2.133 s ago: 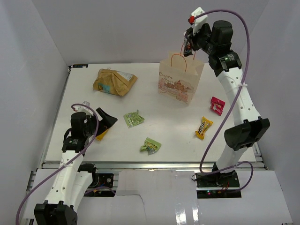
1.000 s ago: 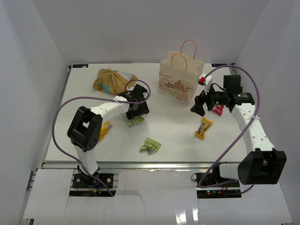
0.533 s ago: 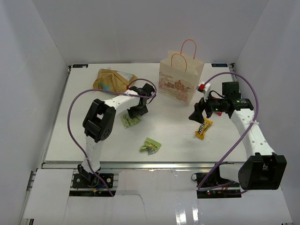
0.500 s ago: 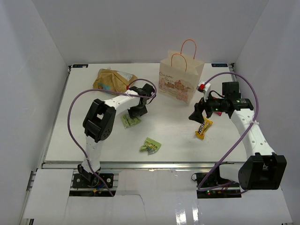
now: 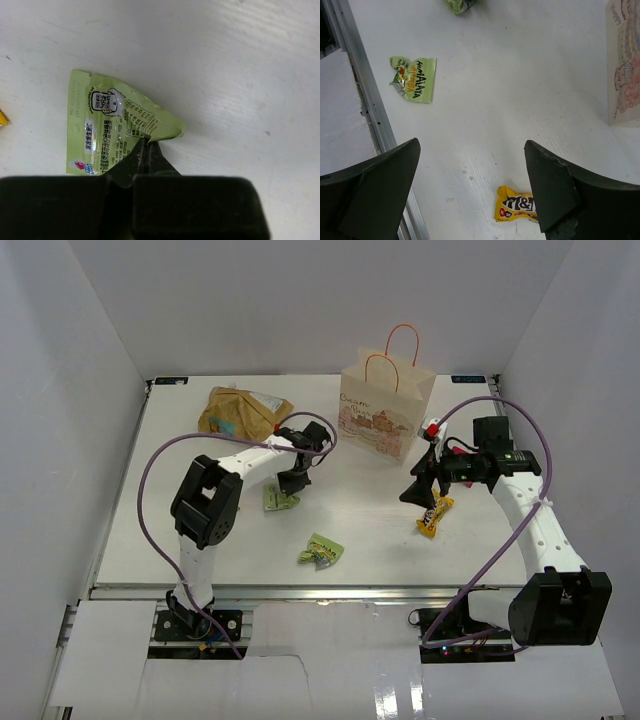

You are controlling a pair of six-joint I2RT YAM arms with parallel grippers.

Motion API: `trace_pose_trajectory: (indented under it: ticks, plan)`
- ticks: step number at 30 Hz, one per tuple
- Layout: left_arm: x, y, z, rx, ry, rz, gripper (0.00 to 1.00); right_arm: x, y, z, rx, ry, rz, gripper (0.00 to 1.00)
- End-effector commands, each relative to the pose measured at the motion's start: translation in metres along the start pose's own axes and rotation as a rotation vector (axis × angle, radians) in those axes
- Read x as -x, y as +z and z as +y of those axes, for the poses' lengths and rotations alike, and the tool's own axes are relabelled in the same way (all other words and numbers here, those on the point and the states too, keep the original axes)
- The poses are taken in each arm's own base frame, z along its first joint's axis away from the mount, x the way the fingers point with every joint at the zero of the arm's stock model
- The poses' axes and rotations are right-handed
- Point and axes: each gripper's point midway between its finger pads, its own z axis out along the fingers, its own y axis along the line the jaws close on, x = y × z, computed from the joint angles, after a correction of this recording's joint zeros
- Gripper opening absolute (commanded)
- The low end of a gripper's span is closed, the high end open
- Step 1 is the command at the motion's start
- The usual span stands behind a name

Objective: Place the snacks into the paper bag

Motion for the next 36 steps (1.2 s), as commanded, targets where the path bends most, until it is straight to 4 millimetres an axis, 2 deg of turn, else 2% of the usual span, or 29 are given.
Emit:
trace_pose_trajectory:
  ticks: [1, 2, 3, 4, 5, 6, 7, 8, 9, 12, 13, 16, 17, 19, 22, 23, 25, 28, 31, 32, 36]
  plan:
    - [0.012, -0.056, -0.025, -0.216, 0.096, -0.084, 0.0, 0.005, 0.0, 0.029, 0.117, -0.052, -0.046, 0.9]
    - [0.009, -0.074, -0.029, -0.302, 0.145, -0.088, 0.0, 0.004, 0.002, 0.039, 0.166, -0.106, -0.056, 0.9]
    - [0.013, -0.089, -0.043, -0.401, 0.165, -0.123, 0.0, 0.004, 0.003, 0.045, 0.193, -0.14, -0.062, 0.9]
    - [-0.001, -0.092, -0.046, -0.477, 0.219, -0.104, 0.0, 0.003, 0.004, 0.047, 0.217, -0.256, -0.079, 0.9]
    - [-0.005, -0.106, -0.052, -0.574, 0.255, -0.113, 0.0, 0.004, 0.006, 0.055, 0.257, -0.315, -0.102, 0.9]
    - [-0.002, -0.15, -0.067, -0.79, 0.302, -0.171, 0.0, 0.0, 0.006, 0.062, 0.288, -0.348, -0.104, 0.9]
    - [-0.007, -0.169, -0.07, -0.896, 0.347, -0.193, 0.0, -0.001, 0.007, 0.064, 0.297, -0.408, -0.112, 0.91]
    - [-0.023, -0.172, -0.067, -0.967, 0.396, -0.186, 0.0, -0.005, 0.012, 0.065, 0.314, -0.526, -0.124, 0.92]
    - [-0.024, -0.208, -0.068, -1.12, 0.446, -0.249, 0.0, -0.005, 0.013, 0.067, 0.319, -0.589, -0.129, 0.95]
    - [-0.046, -0.23, -0.062, -1.286, 0.54, -0.247, 0.0, -0.007, 0.021, 0.064, 0.321, -0.815, -0.138, 0.98]
    - [-0.059, -0.242, -0.059, -1.37, 0.589, -0.21, 0.0, -0.004, 0.028, 0.06, 0.321, -0.903, -0.139, 0.98]
    - [-0.085, -0.256, -0.057, -1.509, 0.651, -0.084, 0.0, 0.009, 0.04, 0.056, 0.32, -1.006, -0.149, 0.98]
    - [-0.089, -0.257, -0.058, -1.535, 0.658, -0.054, 0.0, 0.012, 0.048, 0.062, 0.347, -1.027, -0.151, 0.98]
    - [-0.101, -0.257, -0.059, -1.588, 0.666, 0.04, 0.0, 0.029, 0.057, 0.062, 0.337, -1.051, -0.173, 0.98]
    - [-0.104, -0.259, -0.063, -1.617, 0.665, 0.078, 0.0, 0.037, 0.075, 0.082, 0.386, -1.056, -0.18, 0.98]
    - [-0.101, -0.261, -0.063, -1.625, 0.664, 0.065, 0.0, 0.039, 0.081, 0.083, 0.388, -1.063, -0.181, 0.97]
    - [-0.098, -0.268, -0.065, -1.645, 0.663, 0.039, 0.0, 0.032, 0.09, 0.093, 0.426, -1.072, -0.158, 0.96]
    - [-0.093, -0.274, -0.066, -1.658, 0.661, 0.015, 0.0, 0.016, 0.099, 0.103, 0.469, -1.054, -0.124, 0.89]
    - [-0.092, -0.276, -0.067, -1.659, 0.659, 0.006, 0.0, 0.006, 0.102, 0.108, 0.492, -1.015, -0.101, 0.74]
    - [-0.091, -0.275, -0.067, -1.658, 0.655, 0.003, 0.0, 0.004, 0.102, 0.109, 0.494, -1.005, -0.095, 0.66]
    - [-0.091, -0.274, -0.065, -1.647, 0.642, -0.007, 0.04, 0.007, 0.102, 0.105, 0.46, -0.97, -0.079, 0.47]
